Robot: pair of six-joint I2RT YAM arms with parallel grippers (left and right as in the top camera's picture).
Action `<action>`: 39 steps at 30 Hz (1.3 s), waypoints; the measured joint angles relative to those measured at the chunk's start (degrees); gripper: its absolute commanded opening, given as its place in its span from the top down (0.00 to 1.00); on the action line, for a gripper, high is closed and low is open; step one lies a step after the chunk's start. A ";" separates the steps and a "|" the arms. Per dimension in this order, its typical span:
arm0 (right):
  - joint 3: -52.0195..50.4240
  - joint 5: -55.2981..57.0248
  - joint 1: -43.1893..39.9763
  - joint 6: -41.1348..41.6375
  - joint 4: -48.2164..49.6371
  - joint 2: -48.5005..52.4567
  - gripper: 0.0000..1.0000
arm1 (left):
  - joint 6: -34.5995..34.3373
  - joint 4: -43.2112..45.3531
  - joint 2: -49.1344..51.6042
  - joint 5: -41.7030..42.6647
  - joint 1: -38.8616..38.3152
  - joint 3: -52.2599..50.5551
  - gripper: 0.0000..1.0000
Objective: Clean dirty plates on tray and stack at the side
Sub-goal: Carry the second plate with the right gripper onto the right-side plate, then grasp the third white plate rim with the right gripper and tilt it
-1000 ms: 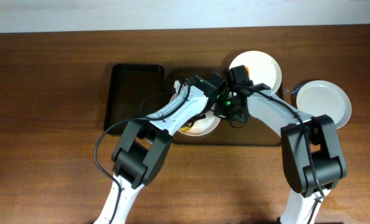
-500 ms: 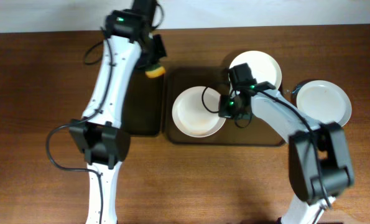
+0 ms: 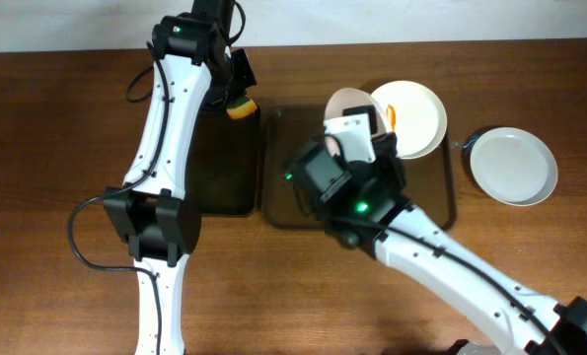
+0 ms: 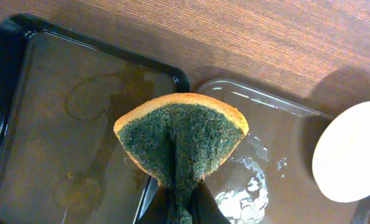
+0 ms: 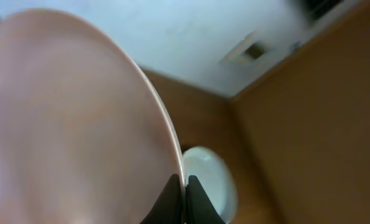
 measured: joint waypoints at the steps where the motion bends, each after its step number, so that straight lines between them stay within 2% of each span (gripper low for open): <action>1: 0.00 3.43 0.90 0.20 0.00 0.00 0.96 | -0.02 -0.13 0.04 0.37 0.00 0.00 1.00; 5: 0.00 8.04 0.50 2.49 0.00 0.00 0.96 | 0.00 -0.70 0.44 1.62 0.00 0.00 1.00; 7: 0.00 3.72 -1.79 3.17 -0.22 -0.07 0.96 | 0.00 -1.64 1.25 1.70 -0.07 0.00 1.00; 10: 0.00 -9.03 -10.93 5.88 -2.01 -1.27 0.96 | 0.00 -2.05 2.69 1.70 -0.11 -0.07 1.00; 11: 0.00 -13.86 -14.88 6.38 -2.19 -2.10 0.96 | 0.00 -2.03 2.84 1.70 -0.13 -0.11 1.00; 17: 0.11 -53.77 -57.24 8.17 -2.27 -5.66 0.96 | 0.00 -2.08 2.89 1.73 -0.66 -0.11 1.00; 19: 0.11 -63.45 -70.75 8.33 -1.49 -4.11 0.96 | 0.02 -1.95 2.89 1.73 -0.92 -0.11 1.00; 21: 0.28 -67.63 -77.44 8.46 -0.81 -0.13 0.96 | 0.02 -1.55 2.89 1.73 -1.07 -0.11 1.00; 23: 0.26 -69.88 -80.67 8.48 -0.59 5.92 0.96 | 0.13 -1.31 2.89 1.73 -1.20 -0.11 1.00; 28: 0.26 -72.00 -80.78 8.52 3.41 16.72 0.95 | 0.13 -0.74 2.89 1.73 -1.84 -0.11 1.00; 30: 0.24 -72.00 -80.78 8.50 5.75 17.57 0.13 | 0.13 -0.72 2.89 1.73 -2.34 -0.11 1.00; 31: 0.26 -72.28 -80.78 8.61 6.84 17.57 0.03 | 0.13 -0.72 2.89 1.73 -2.45 -0.11 1.00; 32: 0.37 -73.46 -80.78 8.33 7.15 17.57 0.00 | 0.13 -0.72 2.89 1.73 -2.47 -0.11 1.00; 35: 4.15 -84.00 -80.41 4.57 1.31 17.77 0.01 | 0.15 -0.72 2.89 1.73 -2.47 -0.11 1.00; 38: 12.26 -91.10 -75.08 -0.66 -5.20 17.90 0.07 | 0.15 -0.72 2.89 1.73 -2.51 -0.11 1.00; 39: 14.73 -92.30 -68.94 -2.80 -5.14 17.90 0.17 | 0.15 -0.72 2.89 1.73 -2.60 -0.11 1.00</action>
